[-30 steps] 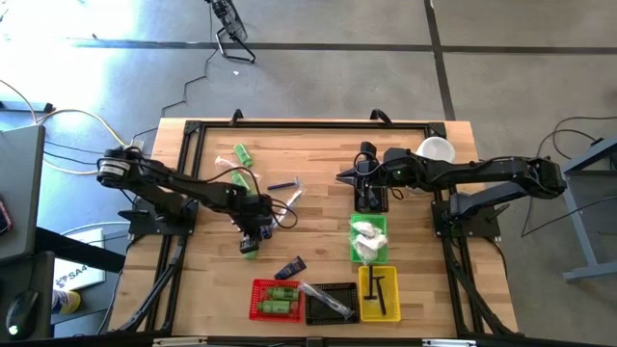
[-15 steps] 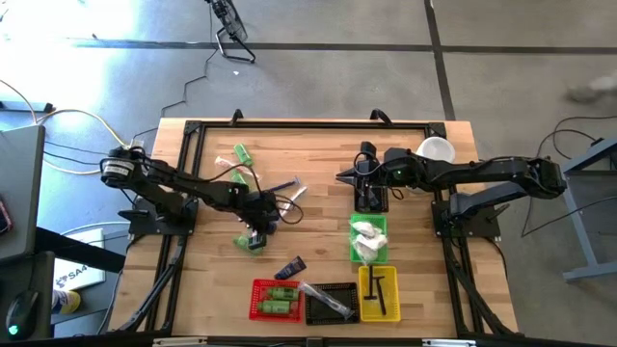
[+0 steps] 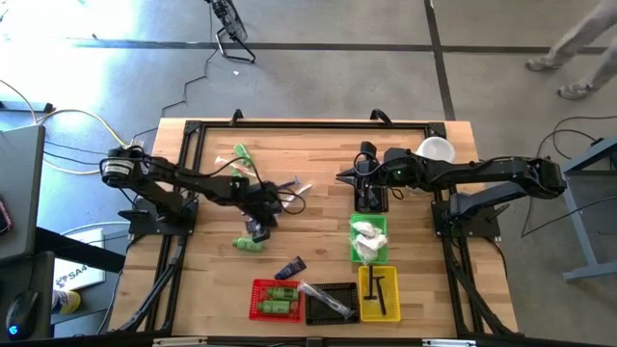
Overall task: Pick & Place Travel size toiletries
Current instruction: Put the top blue shaving cream into the top black bin
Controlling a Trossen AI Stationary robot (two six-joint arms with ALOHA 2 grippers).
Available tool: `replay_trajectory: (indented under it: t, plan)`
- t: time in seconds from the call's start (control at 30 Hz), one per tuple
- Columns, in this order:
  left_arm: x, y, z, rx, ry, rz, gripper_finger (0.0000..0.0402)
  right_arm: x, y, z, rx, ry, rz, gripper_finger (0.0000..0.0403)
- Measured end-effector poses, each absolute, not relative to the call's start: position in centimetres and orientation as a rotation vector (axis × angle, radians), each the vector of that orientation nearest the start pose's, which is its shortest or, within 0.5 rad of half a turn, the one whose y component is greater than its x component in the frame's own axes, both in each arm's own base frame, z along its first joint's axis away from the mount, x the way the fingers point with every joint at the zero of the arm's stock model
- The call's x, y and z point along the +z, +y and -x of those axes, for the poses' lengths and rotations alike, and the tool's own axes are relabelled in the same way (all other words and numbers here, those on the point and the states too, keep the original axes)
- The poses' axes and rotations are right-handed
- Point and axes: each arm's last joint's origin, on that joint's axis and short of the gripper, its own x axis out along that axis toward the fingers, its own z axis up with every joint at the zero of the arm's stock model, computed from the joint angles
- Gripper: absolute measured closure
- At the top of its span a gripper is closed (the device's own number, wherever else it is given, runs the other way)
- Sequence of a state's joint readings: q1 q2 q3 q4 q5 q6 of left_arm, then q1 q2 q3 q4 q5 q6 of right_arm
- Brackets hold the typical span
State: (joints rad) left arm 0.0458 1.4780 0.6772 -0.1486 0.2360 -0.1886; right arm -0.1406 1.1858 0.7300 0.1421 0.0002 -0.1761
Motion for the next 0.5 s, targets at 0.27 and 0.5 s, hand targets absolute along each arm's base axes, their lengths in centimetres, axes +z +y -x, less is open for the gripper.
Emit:
replay_trajectory:
  t: [0.27,0.5]
  plan:
    - [18.5,0.4,-28.3,-0.185,0.913,0.270,0.0397,26.4,-3.6,-25.7,-0.107,0.325,0.164,0.0378]
    - [20.1,0.8,-28.2,-0.085,1.036,0.159,0.0397,26.4,-3.6,-25.6,-0.106,0.333,0.164,0.0378]
